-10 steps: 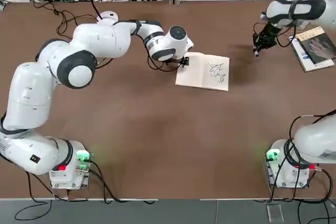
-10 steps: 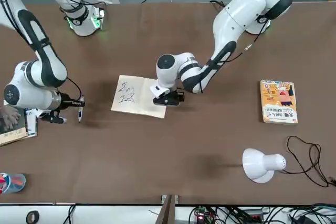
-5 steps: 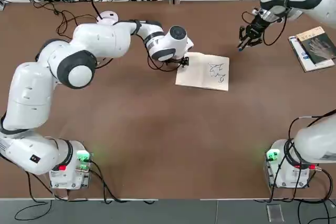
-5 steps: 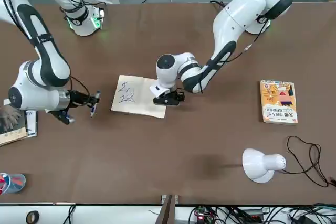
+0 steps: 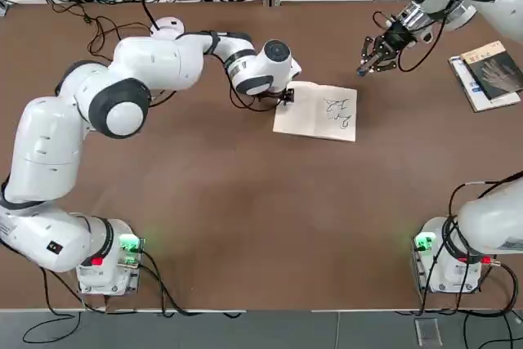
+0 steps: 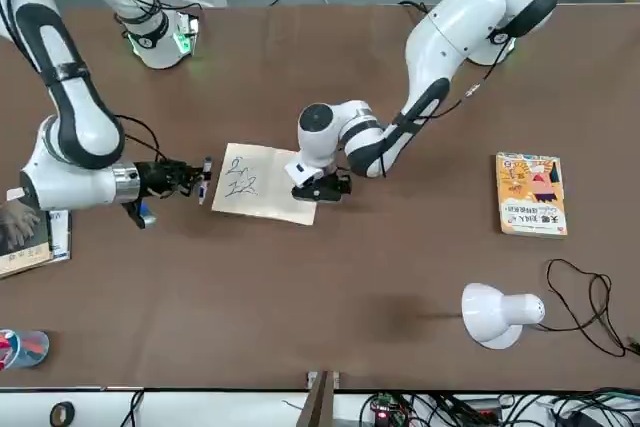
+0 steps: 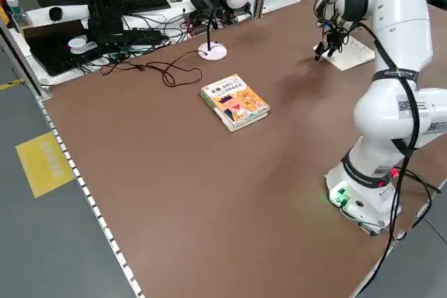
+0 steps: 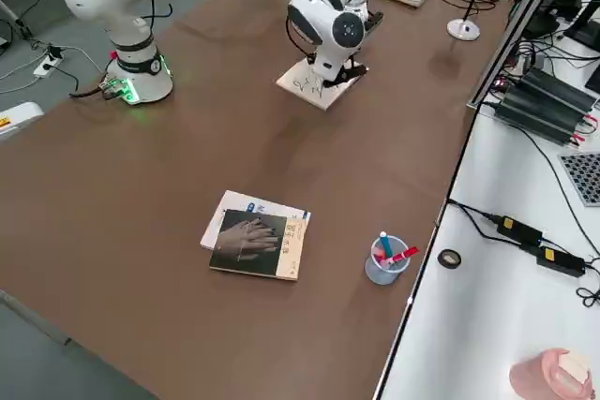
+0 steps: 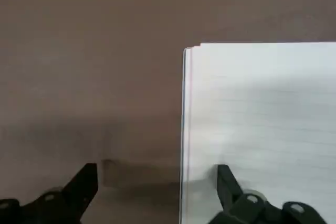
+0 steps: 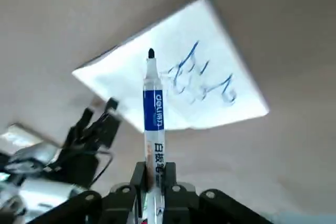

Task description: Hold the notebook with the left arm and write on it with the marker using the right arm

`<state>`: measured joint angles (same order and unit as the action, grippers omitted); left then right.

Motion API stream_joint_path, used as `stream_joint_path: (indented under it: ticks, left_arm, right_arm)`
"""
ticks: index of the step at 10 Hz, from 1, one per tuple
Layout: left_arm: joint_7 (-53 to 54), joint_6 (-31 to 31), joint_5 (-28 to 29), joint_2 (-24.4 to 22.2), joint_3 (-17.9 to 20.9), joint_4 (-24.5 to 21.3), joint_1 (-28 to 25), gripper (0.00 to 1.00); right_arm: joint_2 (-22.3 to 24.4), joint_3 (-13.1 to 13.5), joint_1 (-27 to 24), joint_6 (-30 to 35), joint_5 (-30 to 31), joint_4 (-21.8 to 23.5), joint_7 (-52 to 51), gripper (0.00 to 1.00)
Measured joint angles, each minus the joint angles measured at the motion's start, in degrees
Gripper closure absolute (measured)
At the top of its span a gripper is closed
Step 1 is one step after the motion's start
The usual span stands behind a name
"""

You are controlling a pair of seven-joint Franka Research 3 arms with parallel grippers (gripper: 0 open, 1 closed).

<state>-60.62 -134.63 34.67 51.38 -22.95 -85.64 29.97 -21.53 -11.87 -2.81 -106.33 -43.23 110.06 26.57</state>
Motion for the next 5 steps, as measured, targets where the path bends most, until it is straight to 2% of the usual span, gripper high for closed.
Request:
stream_joint_path:
  ticks: [3, 5]
  left_arm:
    - [0.0, 0.0, 0.0, 0.0, 0.01, 0.0, 0.0, 0.0]
    - [0.0, 0.0, 0.0, 0.0, 0.02, 0.01, 0.0, 0.0]
  right_arm:
    - [-0.26, 0.02, 0.01, -1.13, -9.54, 4.6, -6.19, 0.82]
    - [-0.66, 0.04, 0.01, -4.18, -12.09, 8.43, -11.67, 0.82]
